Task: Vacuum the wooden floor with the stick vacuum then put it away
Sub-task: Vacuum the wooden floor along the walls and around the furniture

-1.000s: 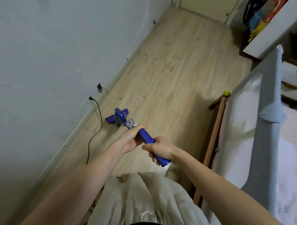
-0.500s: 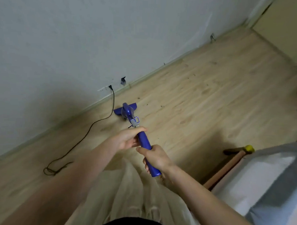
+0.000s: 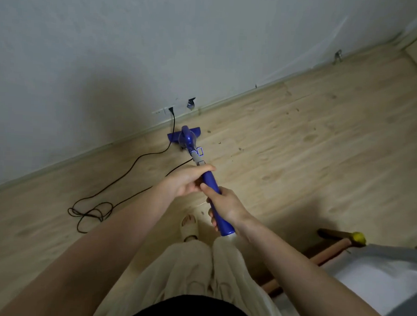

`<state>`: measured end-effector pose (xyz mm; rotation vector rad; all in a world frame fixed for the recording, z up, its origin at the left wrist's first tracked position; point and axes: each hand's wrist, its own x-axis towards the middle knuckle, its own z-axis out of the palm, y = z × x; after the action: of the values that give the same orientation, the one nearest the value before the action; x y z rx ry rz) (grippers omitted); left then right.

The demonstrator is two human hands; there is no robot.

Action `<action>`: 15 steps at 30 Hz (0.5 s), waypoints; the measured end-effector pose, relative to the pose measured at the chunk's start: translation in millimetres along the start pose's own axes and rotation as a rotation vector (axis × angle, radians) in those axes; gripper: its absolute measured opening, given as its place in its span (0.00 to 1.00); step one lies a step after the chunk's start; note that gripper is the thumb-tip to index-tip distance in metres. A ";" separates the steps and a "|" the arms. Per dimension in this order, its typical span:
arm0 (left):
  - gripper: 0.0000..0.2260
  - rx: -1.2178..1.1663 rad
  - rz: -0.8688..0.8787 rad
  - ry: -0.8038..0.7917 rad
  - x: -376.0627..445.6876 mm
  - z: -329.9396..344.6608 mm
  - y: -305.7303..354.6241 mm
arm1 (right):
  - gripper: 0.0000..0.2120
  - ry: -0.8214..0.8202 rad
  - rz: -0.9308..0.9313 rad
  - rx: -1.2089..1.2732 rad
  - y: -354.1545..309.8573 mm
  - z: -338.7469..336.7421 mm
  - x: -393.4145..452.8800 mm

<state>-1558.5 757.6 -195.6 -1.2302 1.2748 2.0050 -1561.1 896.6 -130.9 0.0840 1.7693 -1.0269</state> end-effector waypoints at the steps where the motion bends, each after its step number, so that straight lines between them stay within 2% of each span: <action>1: 0.08 0.015 0.008 0.007 5.2 -1.1 4.8 | 0.19 -0.001 0.004 -0.014 -3.0 -0.7 6.6; 4: 0.07 0.029 0.031 0.036 19.8 -4.4 18.2 | 0.20 -0.029 0.017 -0.061 -17.9 -6.8 22.9; 9: 0.05 -0.084 0.066 0.014 28.0 5.3 54.6 | 0.21 -0.041 0.021 -0.168 -55.1 -37.4 41.2; 15: 0.05 -0.219 0.102 -0.003 36.4 49.7 64.8 | 0.21 -0.029 0.051 -0.273 -59.8 -91.2 48.5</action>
<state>-1646.9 768.6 -188.3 -1.2816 1.1620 2.2682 -1680.2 900.8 -125.6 -0.0564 1.8549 -0.7391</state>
